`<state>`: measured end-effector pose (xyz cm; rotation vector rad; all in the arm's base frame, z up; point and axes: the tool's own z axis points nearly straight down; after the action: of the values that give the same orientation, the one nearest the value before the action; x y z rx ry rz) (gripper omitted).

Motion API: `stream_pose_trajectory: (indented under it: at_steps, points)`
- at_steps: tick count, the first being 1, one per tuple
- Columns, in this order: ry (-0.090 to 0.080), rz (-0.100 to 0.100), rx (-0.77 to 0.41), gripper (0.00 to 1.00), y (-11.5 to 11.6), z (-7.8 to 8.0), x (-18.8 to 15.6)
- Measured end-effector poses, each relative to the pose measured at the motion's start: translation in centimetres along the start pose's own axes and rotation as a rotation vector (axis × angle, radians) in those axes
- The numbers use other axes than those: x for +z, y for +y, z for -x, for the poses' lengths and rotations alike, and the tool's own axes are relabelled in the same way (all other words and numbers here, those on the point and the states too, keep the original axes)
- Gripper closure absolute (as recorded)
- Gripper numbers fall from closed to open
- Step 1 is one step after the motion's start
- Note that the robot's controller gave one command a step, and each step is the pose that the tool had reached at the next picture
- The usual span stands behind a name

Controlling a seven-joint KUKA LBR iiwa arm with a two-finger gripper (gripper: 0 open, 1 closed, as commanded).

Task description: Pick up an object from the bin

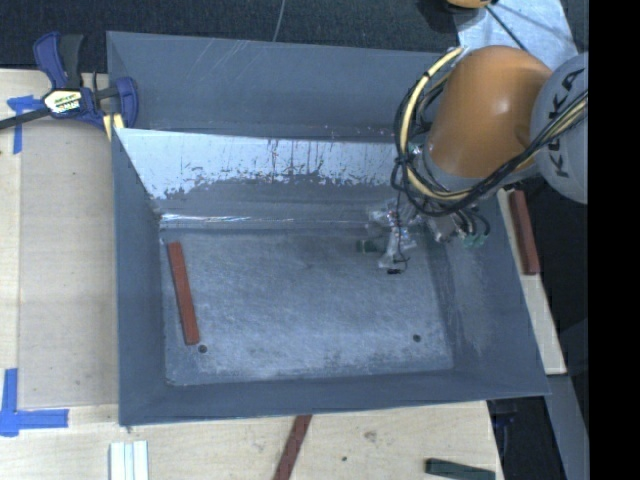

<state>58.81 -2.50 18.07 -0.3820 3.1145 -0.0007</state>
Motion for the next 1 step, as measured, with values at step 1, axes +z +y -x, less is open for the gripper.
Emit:
stream_pose_trajectory:
  at_steps: [1]
  points:
    - [0.0,0.0,-0.001,1.0,0.01,0.0,0.0]
